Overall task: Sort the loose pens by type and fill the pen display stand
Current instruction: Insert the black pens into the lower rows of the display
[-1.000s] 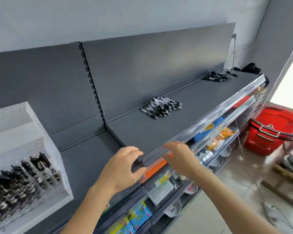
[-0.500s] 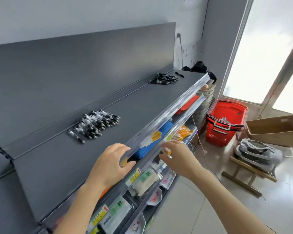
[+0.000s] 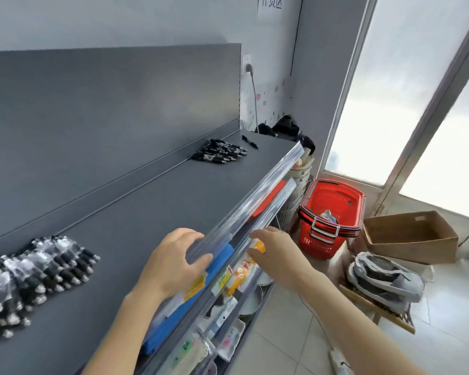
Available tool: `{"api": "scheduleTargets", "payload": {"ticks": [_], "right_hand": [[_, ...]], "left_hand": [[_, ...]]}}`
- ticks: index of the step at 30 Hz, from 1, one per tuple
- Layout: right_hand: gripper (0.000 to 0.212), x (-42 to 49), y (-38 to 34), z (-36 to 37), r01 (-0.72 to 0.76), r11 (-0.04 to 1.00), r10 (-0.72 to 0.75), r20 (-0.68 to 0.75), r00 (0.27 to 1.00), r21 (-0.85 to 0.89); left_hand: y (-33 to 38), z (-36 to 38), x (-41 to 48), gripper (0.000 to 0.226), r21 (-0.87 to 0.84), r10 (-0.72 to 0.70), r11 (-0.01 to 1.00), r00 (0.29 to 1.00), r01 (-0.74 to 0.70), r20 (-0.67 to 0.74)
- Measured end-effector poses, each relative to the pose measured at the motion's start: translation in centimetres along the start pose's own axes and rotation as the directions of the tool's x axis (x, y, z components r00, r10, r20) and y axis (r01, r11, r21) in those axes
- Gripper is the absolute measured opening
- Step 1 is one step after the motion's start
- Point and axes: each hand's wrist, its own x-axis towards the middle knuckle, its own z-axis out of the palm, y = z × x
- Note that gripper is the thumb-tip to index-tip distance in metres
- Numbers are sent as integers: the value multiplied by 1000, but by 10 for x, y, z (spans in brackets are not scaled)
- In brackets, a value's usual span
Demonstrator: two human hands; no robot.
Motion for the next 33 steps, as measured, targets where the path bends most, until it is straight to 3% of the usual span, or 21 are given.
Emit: {"api": "scheduleTargets", "payload": {"ticks": [4, 10, 22, 26, 29, 33], "right_hand": [[33, 73, 30, -19, 18, 999, -18, 1, 1000, -30], [40, 156, 65, -33, 34, 999, -35, 18, 999, 13], [36, 337, 133, -50, 187, 981, -191, 78, 978, 60], [32, 399, 157, -62, 207, 974, -216, 108, 970, 90], [22, 448, 178, -70, 185, 976, -199, 116, 973, 116], [7, 502, 197, -71, 105, 981, -130, 152, 980, 163]], "left_hand": [[1, 9, 72, 47, 14, -12, 1000, 1000, 12, -3], [0, 19, 150, 45, 44, -64, 997, 998, 63, 23], [-10, 40, 285, 43, 66, -333, 940, 943, 334, -26], [-2, 51, 331, 41, -46, -451, 892, 885, 449, -117], [6, 59, 363, 46, -262, -588, 800, 792, 540, -164], [3, 68, 393, 54, -315, -722, 690, 654, 652, -227]]}}
